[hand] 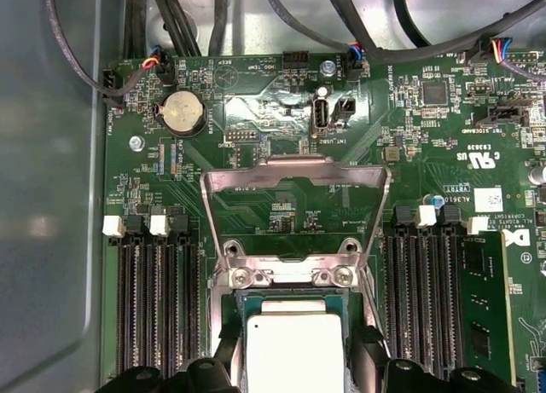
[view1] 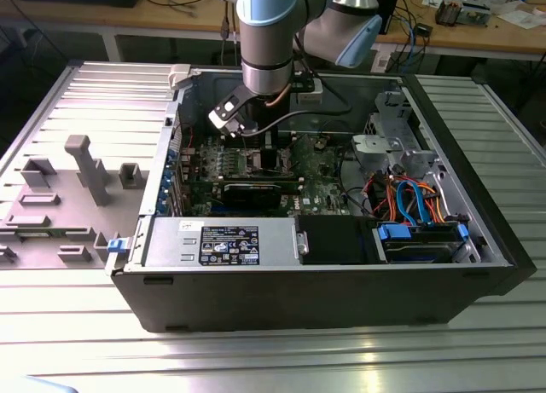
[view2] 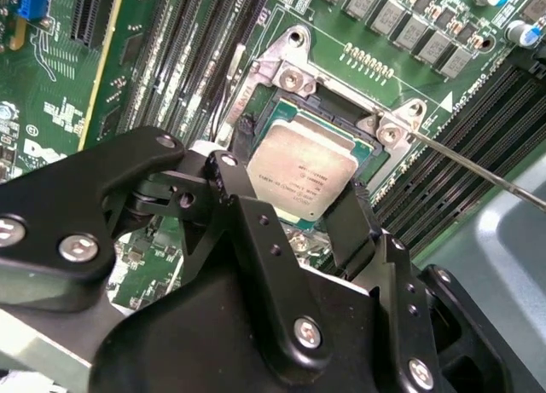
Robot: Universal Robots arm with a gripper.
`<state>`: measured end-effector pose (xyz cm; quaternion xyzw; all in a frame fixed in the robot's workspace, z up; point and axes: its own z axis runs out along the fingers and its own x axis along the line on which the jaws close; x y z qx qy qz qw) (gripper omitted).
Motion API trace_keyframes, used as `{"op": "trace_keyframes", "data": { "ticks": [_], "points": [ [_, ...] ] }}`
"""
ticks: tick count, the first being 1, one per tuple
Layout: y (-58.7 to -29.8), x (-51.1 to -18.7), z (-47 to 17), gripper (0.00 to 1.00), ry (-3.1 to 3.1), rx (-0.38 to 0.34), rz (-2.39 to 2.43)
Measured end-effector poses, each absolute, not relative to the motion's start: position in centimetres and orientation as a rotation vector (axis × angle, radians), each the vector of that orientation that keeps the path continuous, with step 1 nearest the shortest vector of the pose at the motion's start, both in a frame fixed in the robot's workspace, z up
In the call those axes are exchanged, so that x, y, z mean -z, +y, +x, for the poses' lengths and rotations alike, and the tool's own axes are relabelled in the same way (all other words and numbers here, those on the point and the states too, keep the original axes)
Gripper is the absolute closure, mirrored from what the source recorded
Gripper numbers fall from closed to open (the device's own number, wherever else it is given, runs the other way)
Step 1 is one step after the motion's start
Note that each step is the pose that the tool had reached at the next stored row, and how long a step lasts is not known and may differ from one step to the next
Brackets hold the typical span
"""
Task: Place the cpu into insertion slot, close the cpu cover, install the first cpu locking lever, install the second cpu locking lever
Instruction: 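Place the cpu into insertion slot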
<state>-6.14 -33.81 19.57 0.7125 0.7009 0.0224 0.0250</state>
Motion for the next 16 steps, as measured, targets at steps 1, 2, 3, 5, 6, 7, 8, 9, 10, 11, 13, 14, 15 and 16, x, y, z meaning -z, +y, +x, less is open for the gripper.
{"op": "trace_keyframes", "data": {
  "ticks": [1, 2, 3, 5, 6, 7, 8, 9, 10, 11, 13, 14, 15, 16],
  "points": [
    [-33.81, -19.57, -6.14, 0.38, 2.168, -0.069, 2.203],
    [-33.81, -19.57, -6.14, 0.38, 2.168, -0.069, 2.203],
    [-33.81, -19.57, -6.14, 0.38, 2.168, -0.069, 2.203],
    [-33.81, -19.56, -6.14, 0.38, 2.168, -0.069, 2.203],
    [-33.81, -19.56, -6.14, 0.38, 2.168, -0.069, 2.203],
    [-33.80, -19.53, -6.14, 0.38, 2.168, -0.070, 2.203],
    [-33.80, -19.54, -6.14, 0.31, 2.168, -0.070, 2.203],
    [-33.80, -19.57, -6.14, 0.31, 2.168, -0.070, 2.203],
    [-33.81, -19.58, -6.14, 0.31, 2.168, -0.069, 2.203],
    [-33.81, -19.61, -6.14, 0.31, 2.168, -0.069, 2.203],
    [-33.81, -19.76, -6.14, 0.31, 2.168, -0.069, 2.203],
    [-33.81, -19.81, -6.14, 0.31, 2.168, -0.069, 2.203],
    [-33.81, -19.83, -6.14, 0.31, 2.168, -0.069, 2.203],
    [-33.76, -19.83, -6.14, 0.31, 2.168, -0.069, 2.203]
  ]
}}
